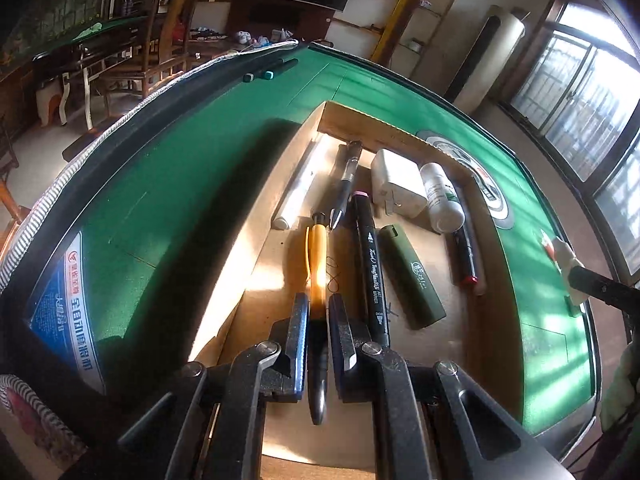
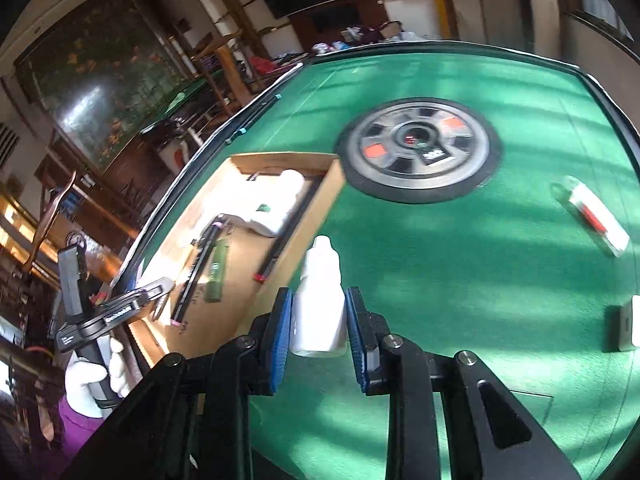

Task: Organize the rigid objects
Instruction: 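Carry the bottle and yellow pen into the box and open both tools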

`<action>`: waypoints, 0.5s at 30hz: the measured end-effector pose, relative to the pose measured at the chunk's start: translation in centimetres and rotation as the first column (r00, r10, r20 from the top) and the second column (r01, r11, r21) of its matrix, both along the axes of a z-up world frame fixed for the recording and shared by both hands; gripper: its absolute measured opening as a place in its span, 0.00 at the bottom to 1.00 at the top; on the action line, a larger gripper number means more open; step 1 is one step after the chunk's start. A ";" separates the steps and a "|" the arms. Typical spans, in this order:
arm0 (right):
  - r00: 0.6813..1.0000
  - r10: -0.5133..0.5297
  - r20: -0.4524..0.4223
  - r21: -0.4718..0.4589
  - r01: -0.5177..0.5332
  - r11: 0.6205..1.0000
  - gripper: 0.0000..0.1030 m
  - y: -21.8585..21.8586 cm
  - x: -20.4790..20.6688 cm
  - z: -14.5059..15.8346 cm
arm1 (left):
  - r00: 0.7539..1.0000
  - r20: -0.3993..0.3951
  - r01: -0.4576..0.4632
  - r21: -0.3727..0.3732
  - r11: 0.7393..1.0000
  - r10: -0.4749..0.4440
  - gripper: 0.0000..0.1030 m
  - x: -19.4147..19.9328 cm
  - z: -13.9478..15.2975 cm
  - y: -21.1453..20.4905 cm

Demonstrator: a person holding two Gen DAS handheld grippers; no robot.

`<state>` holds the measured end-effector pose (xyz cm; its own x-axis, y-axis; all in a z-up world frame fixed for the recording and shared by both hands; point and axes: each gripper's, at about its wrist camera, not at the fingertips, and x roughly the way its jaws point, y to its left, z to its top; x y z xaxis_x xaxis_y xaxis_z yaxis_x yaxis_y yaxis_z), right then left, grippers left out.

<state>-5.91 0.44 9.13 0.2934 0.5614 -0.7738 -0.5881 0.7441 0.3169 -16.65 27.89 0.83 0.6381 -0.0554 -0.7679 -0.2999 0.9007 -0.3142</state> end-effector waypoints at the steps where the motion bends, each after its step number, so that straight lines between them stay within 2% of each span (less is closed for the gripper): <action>1: 1.000 0.022 -0.003 -0.009 -0.022 1.000 0.25 1.5 -0.2 -0.2 | 1.000 0.004 -0.001 -0.011 1.000 0.001 0.15 -0.1 0.1 0.0; 3: 0.998 0.057 -0.009 -0.030 -0.057 0.998 0.25 4.7 -0.4 -0.8 | 1.000 0.023 0.002 -0.031 1.000 -0.001 0.26 -0.7 0.5 -0.2; 6: 0.997 0.081 -0.017 -0.062 -0.082 0.995 0.25 8.0 0.0 -2.1 | 0.998 0.066 0.000 -0.003 1.000 0.000 0.44 -2.0 1.8 -0.6; 7: 0.996 0.084 -0.018 -0.075 -0.085 0.993 0.25 8.9 0.2 -2.6 | 0.996 0.085 -0.012 0.018 1.000 0.010 0.59 -2.5 2.3 -0.7; 8: 0.996 0.086 -0.015 -0.094 -0.087 0.992 0.25 9.8 0.3 -3.1 | 0.994 0.106 -0.026 0.036 0.999 0.022 0.68 -3.1 2.7 -0.6; 12: 0.997 0.078 0.018 -0.174 -0.074 0.982 0.26 12.2 0.9 -4.9 | 0.986 0.162 -0.041 0.042 0.998 0.034 0.69 -4.7 3.7 0.0; 15: 0.998 0.067 0.019 -0.181 -0.063 0.982 0.26 12.7 1.0 -5.4 | 0.983 0.177 -0.056 0.044 0.997 0.047 0.69 -5.2 4.1 0.4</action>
